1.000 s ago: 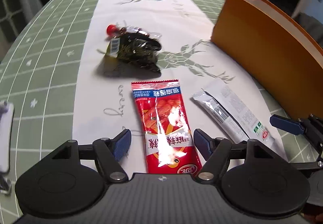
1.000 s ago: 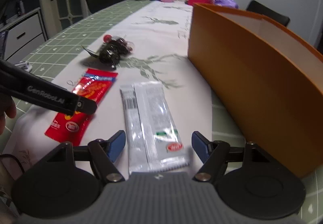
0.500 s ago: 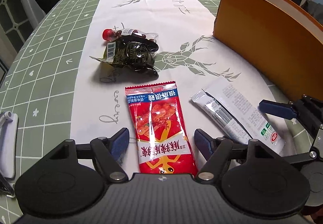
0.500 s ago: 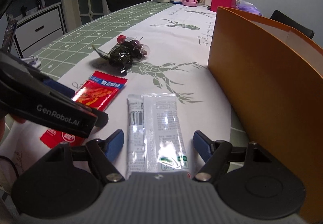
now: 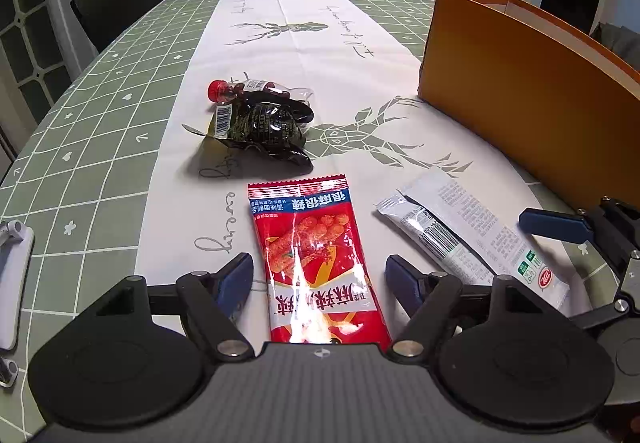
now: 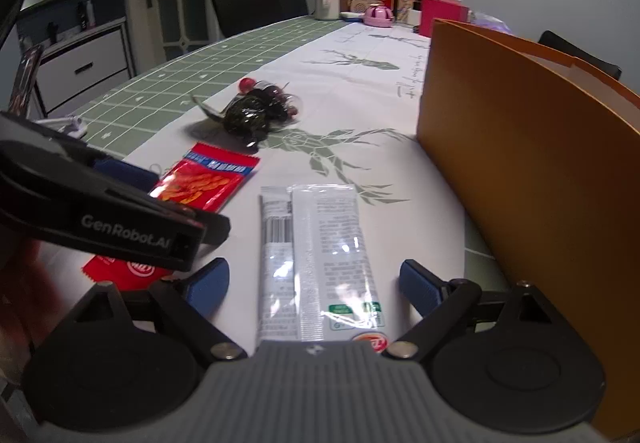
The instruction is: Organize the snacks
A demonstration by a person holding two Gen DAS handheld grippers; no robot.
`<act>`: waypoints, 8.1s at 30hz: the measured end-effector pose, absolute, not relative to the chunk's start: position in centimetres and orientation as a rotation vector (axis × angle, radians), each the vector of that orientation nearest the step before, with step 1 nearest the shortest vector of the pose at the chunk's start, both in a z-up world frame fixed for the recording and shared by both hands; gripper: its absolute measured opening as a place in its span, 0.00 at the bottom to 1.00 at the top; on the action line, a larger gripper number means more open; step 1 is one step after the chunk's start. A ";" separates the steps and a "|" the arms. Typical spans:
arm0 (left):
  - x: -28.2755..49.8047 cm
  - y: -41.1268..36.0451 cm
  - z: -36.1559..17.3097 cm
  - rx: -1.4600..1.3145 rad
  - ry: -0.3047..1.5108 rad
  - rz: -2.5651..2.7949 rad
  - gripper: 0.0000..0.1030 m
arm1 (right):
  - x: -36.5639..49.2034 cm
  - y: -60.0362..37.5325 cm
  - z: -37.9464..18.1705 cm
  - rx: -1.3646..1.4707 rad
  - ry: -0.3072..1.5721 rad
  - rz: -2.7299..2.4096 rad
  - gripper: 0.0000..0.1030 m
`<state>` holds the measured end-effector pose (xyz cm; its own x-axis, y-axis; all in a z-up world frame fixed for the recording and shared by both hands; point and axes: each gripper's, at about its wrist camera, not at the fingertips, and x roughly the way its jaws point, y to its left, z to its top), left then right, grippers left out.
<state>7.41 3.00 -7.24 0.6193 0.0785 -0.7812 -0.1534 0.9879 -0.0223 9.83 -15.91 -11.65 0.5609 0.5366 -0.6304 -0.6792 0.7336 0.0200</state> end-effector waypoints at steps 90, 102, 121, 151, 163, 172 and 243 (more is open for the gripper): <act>23.5 -14.3 8.5 0.388 1.093 -0.353 0.42 | 22.6 -27.7 2.2 -0.467 0.944 0.549 0.45; 27.2 -16.6 4.5 0.443 1.120 -0.351 0.42 | 25.2 -28.3 -1.7 -0.427 1.027 0.574 0.45; 28.3 -17.0 0.9 0.462 1.180 -0.376 0.51 | 25.8 -27.9 -4.4 -0.408 1.081 0.635 0.47; 21.5 -10.3 8.8 0.239 1.096 -0.233 0.66 | 19.1 -27.7 3.0 -0.394 0.846 0.607 0.64; 14.2 -3.6 11.3 0.271 0.915 -0.062 0.73 | 12.8 -21.6 5.9 -0.400 0.652 0.783 0.72; 11.6 2.4 7.5 0.192 0.935 -0.025 0.80 | 12.2 -16.9 1.7 -0.267 0.731 0.906 0.77; 15.1 16.6 -6.4 -0.321 0.933 0.210 0.54 | 22.4 0.1 -8.7 -0.529 0.662 0.973 0.30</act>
<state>15.06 16.61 -6.43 0.5806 0.0385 -0.8133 -0.3133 0.9325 -0.1795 22.42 0.07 -8.75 0.3982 0.5725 -0.7168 -0.8767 0.4674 -0.1137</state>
